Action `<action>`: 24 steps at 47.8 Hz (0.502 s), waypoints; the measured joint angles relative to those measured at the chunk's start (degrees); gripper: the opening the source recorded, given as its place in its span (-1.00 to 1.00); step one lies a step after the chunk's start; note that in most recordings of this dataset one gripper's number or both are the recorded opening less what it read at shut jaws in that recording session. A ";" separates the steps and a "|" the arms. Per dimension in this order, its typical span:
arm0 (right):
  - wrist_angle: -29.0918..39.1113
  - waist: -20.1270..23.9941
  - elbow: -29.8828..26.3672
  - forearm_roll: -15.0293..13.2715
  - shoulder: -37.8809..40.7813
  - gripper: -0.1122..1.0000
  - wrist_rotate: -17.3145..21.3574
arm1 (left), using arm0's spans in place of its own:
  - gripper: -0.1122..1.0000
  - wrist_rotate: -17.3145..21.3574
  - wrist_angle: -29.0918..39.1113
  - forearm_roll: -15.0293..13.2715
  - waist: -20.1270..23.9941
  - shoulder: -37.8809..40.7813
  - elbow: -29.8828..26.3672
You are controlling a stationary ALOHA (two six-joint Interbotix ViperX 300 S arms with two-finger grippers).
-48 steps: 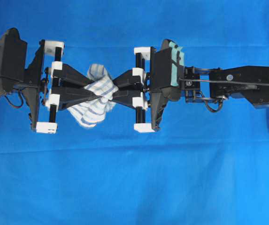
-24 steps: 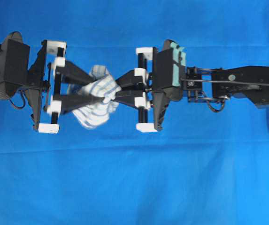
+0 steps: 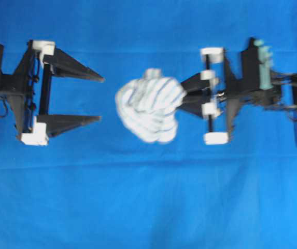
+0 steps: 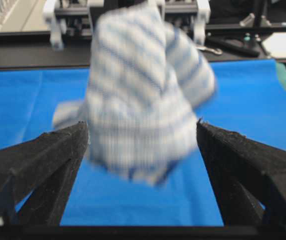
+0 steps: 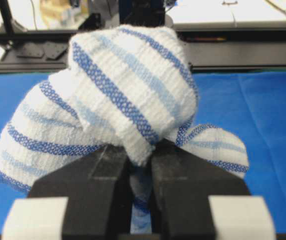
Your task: Hand over the towel.
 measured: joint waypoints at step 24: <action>3.60 -0.53 5.10 0.79 -7.73 -0.66 0.00 | 0.87 0.18 0.00 -0.09 0.00 -3.43 2.29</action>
